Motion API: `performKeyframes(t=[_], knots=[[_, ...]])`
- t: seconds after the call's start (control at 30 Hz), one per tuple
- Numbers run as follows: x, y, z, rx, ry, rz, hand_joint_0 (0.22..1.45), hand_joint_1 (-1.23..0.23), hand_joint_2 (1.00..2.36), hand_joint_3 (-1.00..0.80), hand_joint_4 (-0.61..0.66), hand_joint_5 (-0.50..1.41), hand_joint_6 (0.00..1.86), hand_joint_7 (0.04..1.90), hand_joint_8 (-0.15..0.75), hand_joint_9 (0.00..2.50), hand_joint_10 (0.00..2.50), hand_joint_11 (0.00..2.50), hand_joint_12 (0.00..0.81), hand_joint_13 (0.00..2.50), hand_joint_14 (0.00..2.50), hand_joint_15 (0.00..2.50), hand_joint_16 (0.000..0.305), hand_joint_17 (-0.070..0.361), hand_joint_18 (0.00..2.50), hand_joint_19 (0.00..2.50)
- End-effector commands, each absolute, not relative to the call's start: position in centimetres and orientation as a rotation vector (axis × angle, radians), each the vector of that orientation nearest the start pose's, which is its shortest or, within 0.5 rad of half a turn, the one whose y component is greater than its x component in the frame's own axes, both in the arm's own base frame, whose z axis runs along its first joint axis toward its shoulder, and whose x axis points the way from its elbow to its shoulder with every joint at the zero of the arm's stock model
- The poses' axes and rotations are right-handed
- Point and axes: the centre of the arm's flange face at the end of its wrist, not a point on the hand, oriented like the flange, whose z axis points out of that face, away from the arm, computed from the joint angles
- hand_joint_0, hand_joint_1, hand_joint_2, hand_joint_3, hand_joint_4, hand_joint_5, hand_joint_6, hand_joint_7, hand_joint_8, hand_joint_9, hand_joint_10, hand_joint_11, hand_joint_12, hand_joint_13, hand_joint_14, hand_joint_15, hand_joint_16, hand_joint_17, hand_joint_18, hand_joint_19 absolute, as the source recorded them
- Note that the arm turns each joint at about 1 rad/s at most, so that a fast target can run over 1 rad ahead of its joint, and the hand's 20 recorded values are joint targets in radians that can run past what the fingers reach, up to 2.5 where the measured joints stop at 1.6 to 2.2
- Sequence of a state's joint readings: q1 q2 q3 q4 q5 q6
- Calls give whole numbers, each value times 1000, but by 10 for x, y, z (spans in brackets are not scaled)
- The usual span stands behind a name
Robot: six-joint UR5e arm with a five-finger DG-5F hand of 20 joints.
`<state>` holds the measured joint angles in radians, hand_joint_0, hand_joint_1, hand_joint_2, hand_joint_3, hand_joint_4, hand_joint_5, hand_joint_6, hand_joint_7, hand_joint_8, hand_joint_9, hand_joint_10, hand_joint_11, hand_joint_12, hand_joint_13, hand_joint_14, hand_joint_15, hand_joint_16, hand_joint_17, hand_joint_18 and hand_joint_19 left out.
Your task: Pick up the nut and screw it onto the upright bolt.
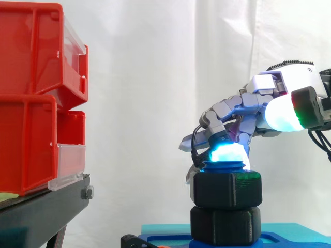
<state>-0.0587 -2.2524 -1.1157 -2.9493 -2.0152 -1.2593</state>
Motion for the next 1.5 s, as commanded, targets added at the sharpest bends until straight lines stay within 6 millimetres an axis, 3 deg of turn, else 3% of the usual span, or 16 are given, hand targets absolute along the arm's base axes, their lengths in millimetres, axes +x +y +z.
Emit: performKeyframes(t=[0.0,0.2,0.27,0.47,0.57,0.8,1.0,1.3,1.47], knots=[[729,-137,303,-50,1630,553,544,-245,1000,-500,96,53,500,1513,233,1027,0,0,163,651,0,0,4,10,193,0],[731,-145,317,-57,1609,550,527,-217,1000,-500,208,-28,505,1270,242,922,0,0,198,587,0,0,9,19,121,0],[733,-145,324,-61,1604,551,516,-198,1000,-500,254,-69,504,1072,248,864,0,0,214,547,0,0,12,27,76,0],[736,-146,347,-76,1604,534,502,-146,1000,-500,200,-130,503,750,230,754,0,0,240,475,0,0,17,38,13,0],[738,-142,356,-93,1601,523,496,-117,1000,-500,187,-141,502,682,223,700,0,0,247,418,0,0,20,45,0,0],[743,-135,352,-90,1581,506,489,-70,1000,-500,166,-152,501,627,199,523,0,0,280,257,0,0,28,63,0,0],[745,-108,317,-55,1592,503,484,-39,1000,-500,156,-157,501,621,189,417,0,0,296,145,0,0,32,72,0,0],[747,-90,315,-56,1602,525,483,-12,1000,-500,163,-142,502,665,190,366,0,0,304,93,0,0,34,76,0,0],[746,-87,313,-47,1621,523,485,-11,1000,-500,191,-113,503,808,201,376,0,0,303,108,0,0,34,76,0,0]])
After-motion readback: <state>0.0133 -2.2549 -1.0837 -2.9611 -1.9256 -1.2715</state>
